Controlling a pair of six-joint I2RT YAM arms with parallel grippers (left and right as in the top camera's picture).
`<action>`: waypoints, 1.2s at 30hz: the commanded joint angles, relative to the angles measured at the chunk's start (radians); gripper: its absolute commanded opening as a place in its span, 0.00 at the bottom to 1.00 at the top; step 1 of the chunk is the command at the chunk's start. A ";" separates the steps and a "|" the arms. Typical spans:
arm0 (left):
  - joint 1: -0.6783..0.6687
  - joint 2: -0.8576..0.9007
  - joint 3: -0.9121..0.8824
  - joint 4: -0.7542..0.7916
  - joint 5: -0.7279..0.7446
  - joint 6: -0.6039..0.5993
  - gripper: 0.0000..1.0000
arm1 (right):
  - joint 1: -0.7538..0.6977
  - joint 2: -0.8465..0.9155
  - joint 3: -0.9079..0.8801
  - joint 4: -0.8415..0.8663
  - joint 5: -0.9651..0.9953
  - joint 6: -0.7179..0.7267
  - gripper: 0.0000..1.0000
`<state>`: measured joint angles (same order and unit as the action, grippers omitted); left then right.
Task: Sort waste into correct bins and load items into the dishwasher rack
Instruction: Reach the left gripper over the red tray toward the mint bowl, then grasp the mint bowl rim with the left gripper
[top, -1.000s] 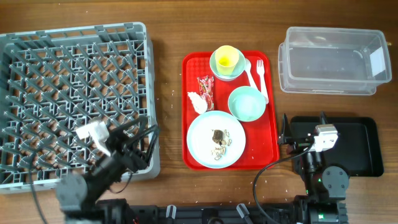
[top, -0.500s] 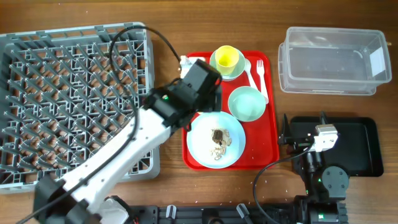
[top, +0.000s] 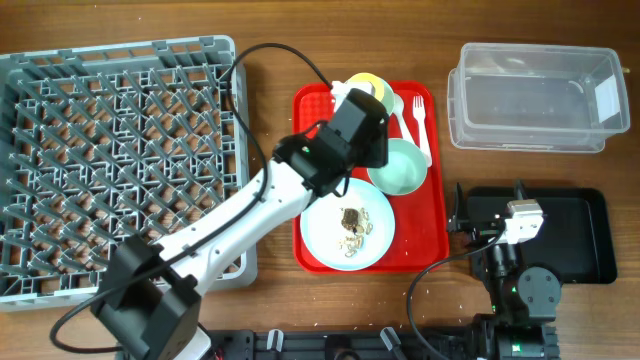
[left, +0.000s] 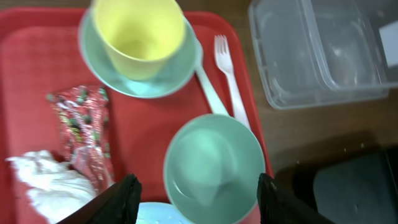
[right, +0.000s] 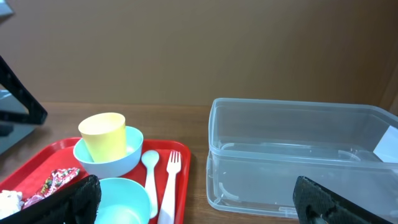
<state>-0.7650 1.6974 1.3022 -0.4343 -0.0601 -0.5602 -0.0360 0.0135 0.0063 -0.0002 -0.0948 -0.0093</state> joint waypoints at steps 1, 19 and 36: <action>-0.069 0.069 0.009 0.024 0.049 0.059 0.61 | -0.001 -0.006 -0.001 0.003 0.013 -0.010 1.00; -0.191 0.284 0.009 0.224 0.089 0.402 0.64 | -0.001 -0.006 -0.001 0.003 0.013 -0.010 1.00; -0.193 0.362 0.009 0.283 0.045 0.369 0.23 | -0.001 -0.006 -0.001 0.003 0.013 -0.010 1.00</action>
<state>-0.9539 2.0506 1.3025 -0.1692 -0.0021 -0.1776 -0.0360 0.0135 0.0063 -0.0002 -0.0948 -0.0093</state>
